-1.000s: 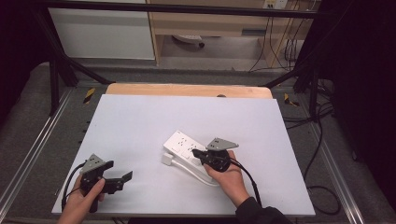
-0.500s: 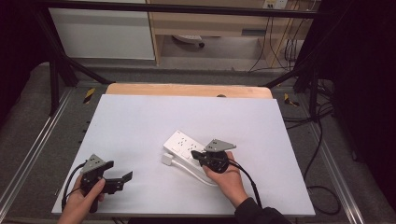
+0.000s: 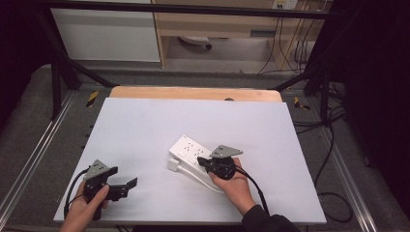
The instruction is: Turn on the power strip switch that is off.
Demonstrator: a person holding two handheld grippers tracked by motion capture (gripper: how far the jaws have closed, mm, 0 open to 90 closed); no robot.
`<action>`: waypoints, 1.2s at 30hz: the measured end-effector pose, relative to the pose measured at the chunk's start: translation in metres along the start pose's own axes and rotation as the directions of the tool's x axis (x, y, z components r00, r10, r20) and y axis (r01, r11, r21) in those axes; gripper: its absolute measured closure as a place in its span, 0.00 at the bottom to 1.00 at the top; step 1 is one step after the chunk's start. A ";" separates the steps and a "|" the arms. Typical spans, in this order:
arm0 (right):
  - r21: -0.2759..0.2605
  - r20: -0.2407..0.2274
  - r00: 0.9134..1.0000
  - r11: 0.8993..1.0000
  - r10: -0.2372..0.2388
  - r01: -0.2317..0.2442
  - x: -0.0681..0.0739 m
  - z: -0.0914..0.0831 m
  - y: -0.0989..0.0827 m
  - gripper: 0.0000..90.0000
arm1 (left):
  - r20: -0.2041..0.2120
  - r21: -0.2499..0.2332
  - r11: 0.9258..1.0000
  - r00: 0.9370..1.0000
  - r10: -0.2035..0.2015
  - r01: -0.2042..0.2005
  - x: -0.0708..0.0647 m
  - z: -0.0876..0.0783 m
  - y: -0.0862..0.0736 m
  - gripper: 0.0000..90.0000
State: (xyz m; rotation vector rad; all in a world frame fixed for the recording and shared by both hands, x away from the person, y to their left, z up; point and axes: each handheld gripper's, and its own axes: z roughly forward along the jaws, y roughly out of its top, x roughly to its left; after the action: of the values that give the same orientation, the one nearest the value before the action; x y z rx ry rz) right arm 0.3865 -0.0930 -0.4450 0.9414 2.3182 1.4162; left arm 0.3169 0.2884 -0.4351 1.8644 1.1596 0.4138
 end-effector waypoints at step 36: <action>0.022 -0.018 1.000 0.999 -0.025 0.026 0.007 0.016 0.009 1.00 | 0.002 0.002 1.000 1.000 0.001 -0.001 0.000 0.000 0.000 0.09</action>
State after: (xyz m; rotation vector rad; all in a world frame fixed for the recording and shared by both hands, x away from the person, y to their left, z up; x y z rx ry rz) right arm 0.3933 -0.0745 -0.4443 0.9053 2.3549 1.3976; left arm 0.3169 0.2887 -0.4355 1.8672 1.1584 0.4115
